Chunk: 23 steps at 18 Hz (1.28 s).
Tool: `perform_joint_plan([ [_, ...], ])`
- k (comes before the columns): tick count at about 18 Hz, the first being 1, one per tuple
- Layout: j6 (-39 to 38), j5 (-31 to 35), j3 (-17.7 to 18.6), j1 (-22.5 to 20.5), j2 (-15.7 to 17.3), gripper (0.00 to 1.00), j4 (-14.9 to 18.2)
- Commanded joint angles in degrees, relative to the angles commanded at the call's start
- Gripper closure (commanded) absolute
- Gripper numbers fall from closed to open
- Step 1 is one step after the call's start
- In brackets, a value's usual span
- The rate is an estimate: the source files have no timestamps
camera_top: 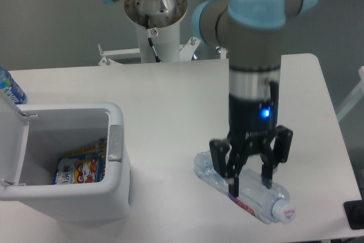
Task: Place the trash in the trash can
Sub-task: 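Lift the held water bottle and carry it toward the trash bin, then lower the bottle into the trash bin and open the gripper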
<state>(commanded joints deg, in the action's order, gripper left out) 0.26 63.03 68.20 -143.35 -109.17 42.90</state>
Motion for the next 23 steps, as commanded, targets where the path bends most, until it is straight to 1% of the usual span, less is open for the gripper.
perform_joint_plan([
  [2,-0.09,-2.02,-0.35,0.18,0.71,0.33,-3.33],
  [3,-0.09,-3.42,-0.61,0.52,0.88,0.33,-4.04],
  [5,-0.26,-6.06,-0.70,1.49,1.32,0.33,-4.14],
  [9,-0.35,-6.77,0.52,6.05,2.38,0.33,-4.14],
  [11,0.00,-6.95,2.10,8.69,2.38,0.33,-4.22],
  [13,-0.09,-6.95,2.72,9.75,2.29,0.33,-4.14],
  [15,0.09,-7.04,4.56,11.94,2.29,0.33,-4.14],
  [17,0.44,-7.04,6.76,12.65,2.56,0.33,-4.14],
  [19,0.35,-7.04,7.38,13.88,2.47,0.33,-4.05],
  [20,0.44,-7.04,8.25,14.50,2.64,0.33,-4.05],
  [23,0.61,-7.04,11.68,14.77,4.31,0.33,-4.14],
])
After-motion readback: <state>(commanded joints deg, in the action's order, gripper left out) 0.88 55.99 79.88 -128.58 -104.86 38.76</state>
